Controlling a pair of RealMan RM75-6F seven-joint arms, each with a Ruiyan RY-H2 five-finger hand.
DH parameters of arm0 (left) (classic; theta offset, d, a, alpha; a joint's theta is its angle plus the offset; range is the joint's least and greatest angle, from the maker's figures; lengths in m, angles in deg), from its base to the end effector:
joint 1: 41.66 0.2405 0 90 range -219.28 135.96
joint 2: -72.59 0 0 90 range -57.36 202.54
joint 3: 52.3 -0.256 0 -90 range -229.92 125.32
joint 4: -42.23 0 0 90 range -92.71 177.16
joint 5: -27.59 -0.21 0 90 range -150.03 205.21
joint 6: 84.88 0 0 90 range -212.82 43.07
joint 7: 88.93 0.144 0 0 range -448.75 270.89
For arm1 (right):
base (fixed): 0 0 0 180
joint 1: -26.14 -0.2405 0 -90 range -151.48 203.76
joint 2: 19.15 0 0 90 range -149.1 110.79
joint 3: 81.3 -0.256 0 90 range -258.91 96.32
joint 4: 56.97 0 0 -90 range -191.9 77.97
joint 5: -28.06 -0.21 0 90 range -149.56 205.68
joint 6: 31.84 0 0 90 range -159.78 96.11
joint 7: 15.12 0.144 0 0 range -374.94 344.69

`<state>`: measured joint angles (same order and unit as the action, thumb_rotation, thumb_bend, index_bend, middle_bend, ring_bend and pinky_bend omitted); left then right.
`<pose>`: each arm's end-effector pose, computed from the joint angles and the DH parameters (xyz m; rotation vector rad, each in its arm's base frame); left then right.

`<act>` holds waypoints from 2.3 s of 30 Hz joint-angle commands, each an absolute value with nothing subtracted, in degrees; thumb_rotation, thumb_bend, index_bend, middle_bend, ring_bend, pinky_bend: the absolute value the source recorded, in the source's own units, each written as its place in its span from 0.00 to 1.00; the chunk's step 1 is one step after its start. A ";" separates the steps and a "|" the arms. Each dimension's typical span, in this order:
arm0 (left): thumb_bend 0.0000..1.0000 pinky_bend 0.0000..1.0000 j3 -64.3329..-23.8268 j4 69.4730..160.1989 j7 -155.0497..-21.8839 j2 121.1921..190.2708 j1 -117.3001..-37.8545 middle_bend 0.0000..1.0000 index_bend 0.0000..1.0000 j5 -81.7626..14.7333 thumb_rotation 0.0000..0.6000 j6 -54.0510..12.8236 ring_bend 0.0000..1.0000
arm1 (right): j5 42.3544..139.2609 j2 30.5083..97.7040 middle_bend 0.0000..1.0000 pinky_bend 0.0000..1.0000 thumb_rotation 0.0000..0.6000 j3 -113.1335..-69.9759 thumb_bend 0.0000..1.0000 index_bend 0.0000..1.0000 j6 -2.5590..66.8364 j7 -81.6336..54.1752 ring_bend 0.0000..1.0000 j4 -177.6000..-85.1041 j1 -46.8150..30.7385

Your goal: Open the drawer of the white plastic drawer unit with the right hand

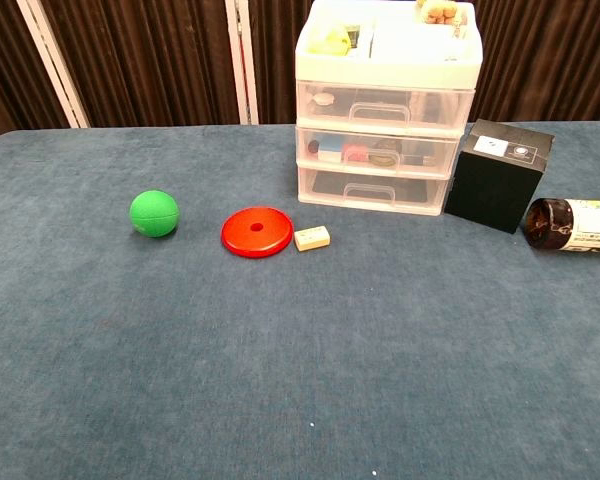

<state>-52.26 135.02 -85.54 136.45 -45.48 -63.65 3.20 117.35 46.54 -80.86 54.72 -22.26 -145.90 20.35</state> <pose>-0.3018 0.1645 0.1549 -1.4680 -0.8311 -0.9011 -0.3131 -0.1745 0.1481 1.5060 -0.7664 0.8101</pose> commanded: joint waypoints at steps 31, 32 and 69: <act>0.05 0.08 -52.46 136.30 -89.70 134.95 -45.66 0.00 0.07 -63.57 1.00 2.55 0.00 | 77.27 61.78 0.88 0.84 1.00 -97.23 0.72 0.00 26.62 -17.67 0.85 -170.93 -2.74; 0.05 0.08 -52.38 136.19 -89.87 134.94 -45.68 0.00 0.08 -63.45 1.00 2.51 0.00 | 74.76 63.41 0.88 0.84 1.00 -98.09 0.73 0.00 26.29 -18.20 0.85 -169.65 -4.13; 0.06 0.08 -51.40 136.39 -93.30 134.61 -47.36 0.00 0.07 -60.41 1.00 -1.09 0.00 | 55.32 89.21 0.88 0.84 1.00 -113.30 0.73 0.00 20.16 -9.09 0.85 -135.73 -19.75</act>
<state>-51.40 136.39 -93.29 134.61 -47.36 -60.42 -1.08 55.04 88.82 -112.98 20.08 -9.43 -136.09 -19.49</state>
